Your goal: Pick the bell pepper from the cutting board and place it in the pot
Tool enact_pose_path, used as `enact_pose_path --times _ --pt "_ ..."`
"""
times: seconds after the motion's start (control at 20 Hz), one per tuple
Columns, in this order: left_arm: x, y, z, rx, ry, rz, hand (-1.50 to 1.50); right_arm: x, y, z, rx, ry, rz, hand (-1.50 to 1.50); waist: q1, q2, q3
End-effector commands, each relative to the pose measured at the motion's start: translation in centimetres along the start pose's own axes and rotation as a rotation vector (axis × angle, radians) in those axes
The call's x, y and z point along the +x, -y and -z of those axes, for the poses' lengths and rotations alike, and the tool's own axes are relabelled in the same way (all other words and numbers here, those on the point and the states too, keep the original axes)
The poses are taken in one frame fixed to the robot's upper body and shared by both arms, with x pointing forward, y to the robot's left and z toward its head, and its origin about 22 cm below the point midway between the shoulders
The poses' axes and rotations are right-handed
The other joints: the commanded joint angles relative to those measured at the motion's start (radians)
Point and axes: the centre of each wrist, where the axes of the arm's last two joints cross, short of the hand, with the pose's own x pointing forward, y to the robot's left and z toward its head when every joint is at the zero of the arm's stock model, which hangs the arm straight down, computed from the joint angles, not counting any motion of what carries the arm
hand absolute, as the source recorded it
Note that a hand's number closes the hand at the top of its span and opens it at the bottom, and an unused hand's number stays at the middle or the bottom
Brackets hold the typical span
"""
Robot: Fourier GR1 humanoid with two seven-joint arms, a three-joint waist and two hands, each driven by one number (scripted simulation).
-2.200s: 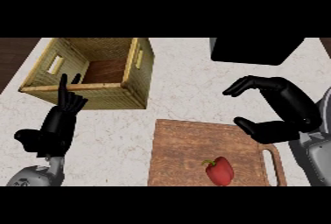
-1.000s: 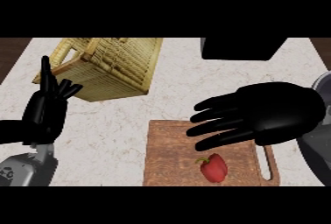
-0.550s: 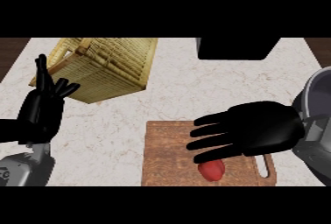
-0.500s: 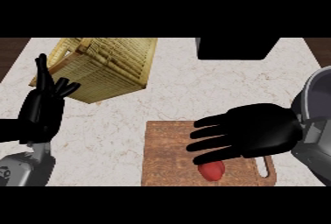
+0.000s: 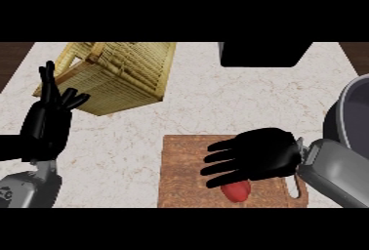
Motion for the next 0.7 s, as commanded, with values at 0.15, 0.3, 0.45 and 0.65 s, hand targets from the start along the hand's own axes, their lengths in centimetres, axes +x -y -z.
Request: enact_pose_path --times 0.15,0.3,0.45,0.65 --pt "-1.5 -1.5 0.9 0.068 -0.049 0.025 0.0 0.3 -1.0 -0.7 -0.009 0.089 0.014 -1.5 -0.011 0.012 -0.007" --pt "-0.4 -1.3 1.4 0.077 -0.076 0.025 0.0 1.5 -1.4 0.6 -0.016 0.05 -0.016 -1.5 -0.013 0.01 -0.007" --pt "-1.0 -0.5 1.2 0.07 -0.052 0.032 0.0 1.7 -1.2 -1.0 -0.002 -0.007 -0.05 -1.5 -0.017 0.009 -0.007" --pt "-1.3 -0.9 0.9 0.053 -0.07 0.029 0.0 2.0 -3.1 2.9 -0.016 -0.035 -0.045 -1.5 -0.011 0.011 -0.007"
